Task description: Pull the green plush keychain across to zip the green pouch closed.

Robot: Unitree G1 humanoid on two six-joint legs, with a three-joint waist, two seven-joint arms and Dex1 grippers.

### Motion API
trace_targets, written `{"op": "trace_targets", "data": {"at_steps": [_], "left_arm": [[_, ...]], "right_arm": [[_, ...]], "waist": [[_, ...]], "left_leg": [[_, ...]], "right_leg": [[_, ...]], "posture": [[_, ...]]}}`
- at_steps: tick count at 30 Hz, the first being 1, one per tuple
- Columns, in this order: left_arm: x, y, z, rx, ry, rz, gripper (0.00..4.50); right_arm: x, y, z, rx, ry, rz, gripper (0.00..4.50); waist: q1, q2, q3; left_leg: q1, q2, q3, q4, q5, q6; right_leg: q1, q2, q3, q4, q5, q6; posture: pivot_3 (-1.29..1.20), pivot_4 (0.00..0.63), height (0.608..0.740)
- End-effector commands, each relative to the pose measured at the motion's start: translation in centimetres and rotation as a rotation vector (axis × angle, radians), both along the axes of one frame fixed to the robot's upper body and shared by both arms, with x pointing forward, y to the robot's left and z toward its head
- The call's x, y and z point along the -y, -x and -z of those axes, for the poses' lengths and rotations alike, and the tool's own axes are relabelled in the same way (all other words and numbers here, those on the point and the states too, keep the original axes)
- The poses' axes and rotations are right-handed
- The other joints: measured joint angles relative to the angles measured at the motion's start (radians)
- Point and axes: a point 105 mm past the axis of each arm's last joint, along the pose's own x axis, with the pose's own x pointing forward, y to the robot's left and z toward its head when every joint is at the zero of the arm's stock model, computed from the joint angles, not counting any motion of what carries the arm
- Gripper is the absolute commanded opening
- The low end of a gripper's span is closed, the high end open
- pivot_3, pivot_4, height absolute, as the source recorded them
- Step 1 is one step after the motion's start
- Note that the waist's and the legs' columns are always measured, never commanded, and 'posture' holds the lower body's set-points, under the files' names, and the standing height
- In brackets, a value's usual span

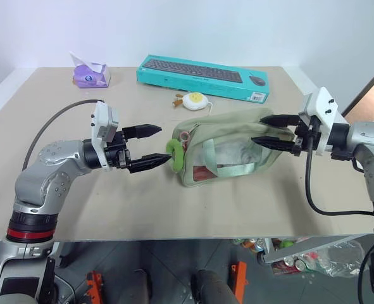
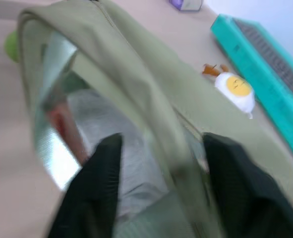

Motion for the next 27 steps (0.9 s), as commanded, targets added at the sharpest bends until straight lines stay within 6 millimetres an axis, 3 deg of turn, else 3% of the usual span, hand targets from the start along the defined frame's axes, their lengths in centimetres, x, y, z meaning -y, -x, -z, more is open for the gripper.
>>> {"op": "trace_targets", "data": {"at_steps": [1, 7, 12, 22, 27], "left_arm": [[0.2, 0.6, -0.9, 0.037, -0.001, 0.016, 4.5], [0.0, 0.5, -0.9, 0.034, -0.002, 0.01, 4.5], [-0.2, 0.5, -0.9, 0.031, -0.006, 0.003, 4.5], [0.0, 0.3, -0.9, 0.036, -0.013, 0.008, 4.5], [-0.1, 0.3, -1.1, 0.041, -0.014, 0.003, 4.5]], "right_arm": [[1.2, -0.5, -1.9, 0.123, 0.031, 0.015, 4.01], [4.0, -1.1, -2.4, 0.173, 0.066, 0.055, 4.01], [6.1, -0.5, -2.7, 0.099, 0.018, 0.083, 4.01], [4.1, -0.2, -0.9, 0.005, -0.071, 0.031, 4.01], [4.3, -0.6, 0.0, -0.024, -0.073, 0.043, 4.01]], "waist": [[0.001, 0.0, 0.0], [0.001, 0.0, 0.0], [0.001, 0.0, 0.0], [0.0, 0.0, 0.0], [0.001, 0.0, 0.0]], "left_leg": [[0.0, 0.0, 0.0, 0.0, 0.0, 0.0], [0.0, -0.001, 0.0, 0.0, 0.0, 0.0], [0.0, -0.001, 0.0, 0.0, 0.0, 0.0], [0.001, -0.001, 0.0, 0.0, 0.0, 0.0], [0.0, -0.002, 0.0, 0.0, 0.0, 0.0]], "right_leg": [[0.0, 0.0, 0.0, 0.0, 0.0, 0.0], [0.0, -0.001, 0.0, 0.0, 0.0, 0.0], [0.0, -0.001, 0.0, 0.0, 0.0, -0.001], [0.001, -0.001, 0.0, 0.0, 0.001, 0.0], [0.001, -0.002, 0.0, 0.0, 0.001, 0.0]], "posture": [[0.0, 0.15, 0.74], [0.0, 0.15, 0.74], [0.0, 0.15, 0.74], [0.0, 0.15, 0.74], [0.0, 0.15, 0.74]]}}
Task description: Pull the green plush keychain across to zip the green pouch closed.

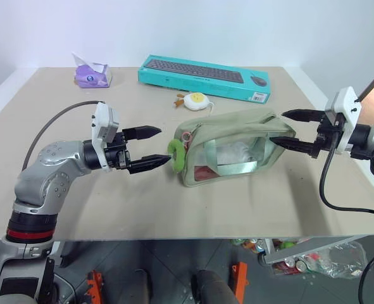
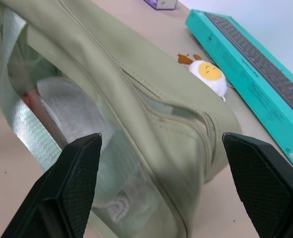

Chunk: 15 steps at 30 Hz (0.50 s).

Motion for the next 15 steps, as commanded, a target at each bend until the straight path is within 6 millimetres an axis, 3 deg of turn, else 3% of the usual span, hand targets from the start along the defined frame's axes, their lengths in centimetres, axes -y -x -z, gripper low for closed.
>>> {"op": "trace_targets", "data": {"at_steps": [1, 3, 12, 15], "left_arm": [[-0.1, 0.3, -1.3, 0.059, -0.006, 0.005, 4.5], [-0.1, 0.3, -1.3, 0.061, -0.001, -0.001, 4.5], [0.3, 1.1, -1.9, 0.06, 0.008, 0.043, 4.5], [0.5, 1.2, -2.1, 0.062, 0.008, 0.049, 4.5]], "right_arm": [[0.2, 0.1, -0.4, 0.012, -0.017, 0.005, 3.77], [0.4, 0.2, -0.3, 0.005, -0.017, 0.003, 3.26], [1.2, 0.2, 0.2, -0.021, 0.001, 0.02, 0.08], [1.2, 0.3, 0.1, -0.018, 0.01, 0.022, 0.04]], "waist": [[0.0, 0.0, 0.0], [0.0, 0.0, 0.0], [0.0, 0.0, 0.0], [0.0, 0.0, 0.0]], "left_leg": [[0.0, 0.0, 0.0, 0.0, 0.0, 0.0], [0.0, 0.0, 0.0, 0.0, 0.0, 0.0], [0.0, 0.0, 0.0, 0.0, 0.0, 0.0], [0.0, 0.0, 0.0, 0.0, 0.0, 0.0]], "right_leg": [[0.0, 0.0, 0.0, 0.0, 0.0, 0.0], [0.0, 0.0, 0.0, 0.0, 0.0, 0.0], [0.0, 0.0, 0.0, 0.0, 0.0, 0.0], [0.0, 0.0, 0.0, 0.0, 0.0, 0.0]], "posture": [[0.0, 0.15, 0.74], [0.0, 0.15, 0.74], [0.0, 0.15, 0.74], [0.0, 0.15, 0.74]]}}
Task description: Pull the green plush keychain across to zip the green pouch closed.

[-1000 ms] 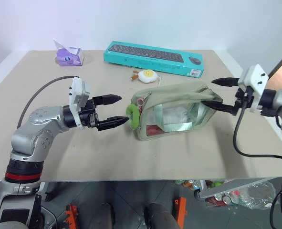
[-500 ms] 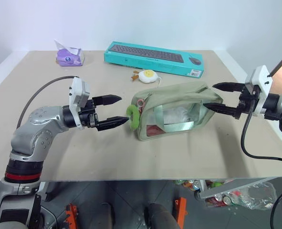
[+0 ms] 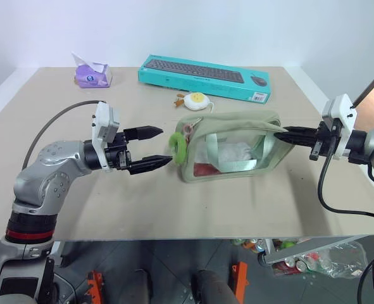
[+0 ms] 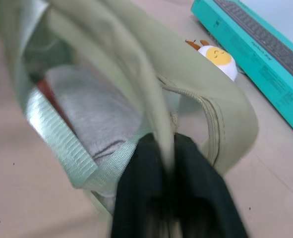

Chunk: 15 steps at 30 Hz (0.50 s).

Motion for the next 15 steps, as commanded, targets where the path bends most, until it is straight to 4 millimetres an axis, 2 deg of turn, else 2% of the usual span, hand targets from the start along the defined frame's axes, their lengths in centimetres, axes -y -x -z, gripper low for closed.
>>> {"op": "trace_targets", "data": {"at_steps": [1, 7, 12, 15], "left_arm": [[0.1, 0.5, -1.7, 0.067, 0.001, 0.016, 4.5], [-0.1, 0.4, -1.6, 0.063, -0.002, 0.014, 4.5], [-0.1, 0.2, -1.4, 0.061, -0.004, 0.009, 4.5], [-0.1, 0.0, -1.4, 0.067, -0.004, 0.003, 4.5]], "right_arm": [[0.5, 0.5, -1.3, 0.034, 0.022, 0.009, 0.04], [-1.4, 1.8, -2.7, 0.054, 0.037, -0.059, 0.04], [-3.2, 3.1, -2.6, 0.038, 0.042, -0.109, 0.04], [-3.6, 3.4, -2.2, 0.043, 0.042, -0.113, 0.04]], "waist": [[0.0, 0.0, 0.0], [0.0, 0.0, 0.0], [-0.001, 0.0, 0.0], [0.0, 0.0, 0.0]], "left_leg": [[0.0, 0.0, 0.0, 0.0, 0.0, 0.0], [0.0, 0.0, 0.0, 0.0, 0.0, 0.0], [0.0, 0.0, 0.0, 0.0, 0.0, 0.0], [0.0, 0.0, 0.0, 0.0, 0.0, 0.0]], "right_leg": [[0.0, 0.0, 0.0, 0.0, 0.0, 0.0], [0.0, 0.0, 0.0, 0.0, 0.0, 0.0], [0.0, 0.0, 0.0, 0.0, 0.0, 0.0], [0.0, 0.0, 0.0, 0.0, 0.0, 0.0]], "posture": [[0.0, 0.15, 0.74], [0.0, 0.15, 0.74], [0.0, 0.15, 0.74], [0.0, 0.15, 0.74]]}}
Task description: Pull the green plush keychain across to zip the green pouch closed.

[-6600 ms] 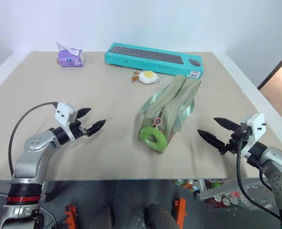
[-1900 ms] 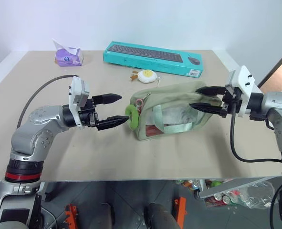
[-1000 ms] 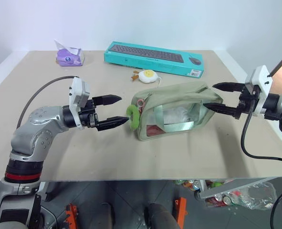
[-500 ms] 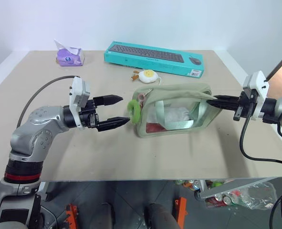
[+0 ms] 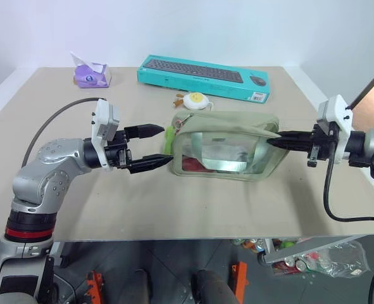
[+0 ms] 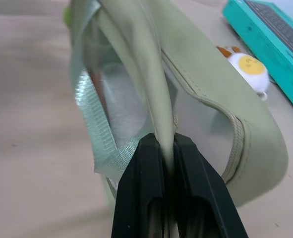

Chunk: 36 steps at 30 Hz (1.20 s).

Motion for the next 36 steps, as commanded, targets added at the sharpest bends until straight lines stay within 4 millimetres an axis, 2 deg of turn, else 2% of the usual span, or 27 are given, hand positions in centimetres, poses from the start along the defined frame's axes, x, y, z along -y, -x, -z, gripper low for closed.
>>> {"op": "trace_targets", "data": {"at_steps": [1, 4, 8, 11, 16, 26, 32, 36], "left_arm": [[-0.1, -0.2, -1.0, 0.063, -0.002, -0.012, 4.5], [-0.5, -1.1, -1.1, 0.076, 0.014, -0.059, 4.5], [-2.0, -3.4, -1.2, 0.082, 0.066, -0.203, 4.5], [-2.9, -4.6, -0.5, 0.101, 0.057, -0.286, 4.5], [-3.3, -5.7, 0.7, 0.121, 0.062, -0.347, 4.5], [-2.4, -6.6, 3.1, 0.036, 0.004, -0.187, 4.5], [-1.1, -6.9, 2.8, 0.004, 0.015, -0.108, 4.5], [-0.4, -7.2, 3.5, -0.01, -0.008, -0.089, 4.5]], "right_arm": [[-0.2, 0.5, -1.4, 0.084, -0.003, -0.006, 0.04], [0.0, 0.2, -0.5, 0.108, 0.035, -0.005, 0.04], [0.1, 0.1, -0.2, 0.114, 0.036, -0.002, 0.04], [0.1, 0.1, -0.1, 0.112, 0.029, -0.004, 0.04], [0.0, 0.1, -0.1, 0.115, 0.025, -0.003, 0.04], [-0.1, -0.1, -0.3, 0.122, 0.027, -0.003, 0.04], [0.1, 0.0, -0.3, 0.119, 0.035, 0.003, 0.04], [0.4, 0.2, -0.3, 0.116, 0.04, 0.015, 0.04]], "waist": [[0.0, 0.0, 0.0], [0.0, 0.0, 0.0], [0.0, 0.0, 0.0], [-0.001, 0.0, 0.0], [0.0, 0.0, 0.0], [0.0, 0.0, 0.0], [0.0, 0.0, 0.0], [0.0, 0.0, 0.0]], "left_leg": [[0.0, 0.0, 0.0, 0.0, 0.0, 0.0], [0.0, 0.0, 0.0, 0.001, 0.0, 0.0], [0.0, 0.0, 0.0, 0.001, 0.0, 0.0], [0.001, 0.0, 0.0, 0.001, 0.0, 0.0], [0.0, 0.0, 0.0, 0.001, 0.0, 0.0], [0.0, 0.0, 0.0, 0.001, 0.0, 0.0], [0.0, 0.0, 0.0, 0.001, 0.0, 0.0], [0.0, 0.0, 0.0, 0.001, 0.0, 0.0]], "right_leg": [[0.0, 0.0, 0.0, 0.0, 0.0, 0.0], [0.0, 0.0, 0.0, 0.0, 0.0, 0.001], [0.0, 0.0, 0.0, 0.0, 0.0, 0.001], [0.0, 0.001, 0.0, 0.0, 0.0, 0.0], [0.0, 0.0, 0.0, 0.0, 0.001, 0.0], [0.0, 0.0, 0.0, 0.0, 0.001, 0.001], [0.0, 0.0, 0.0, 0.0, 0.001, 0.001], [0.0, 0.0, 0.0, 0.0, 0.001, 0.001]], "posture": [[0.0, 0.15, 0.74], [0.0, 0.15, 0.74], [0.0, 0.15, 0.74], [0.0, 0.15, 0.74], [0.0, 0.15, 0.74], [0.0, 0.15, 0.74], [0.0, 0.15, 0.74], [0.0, 0.15, 0.74]]}}
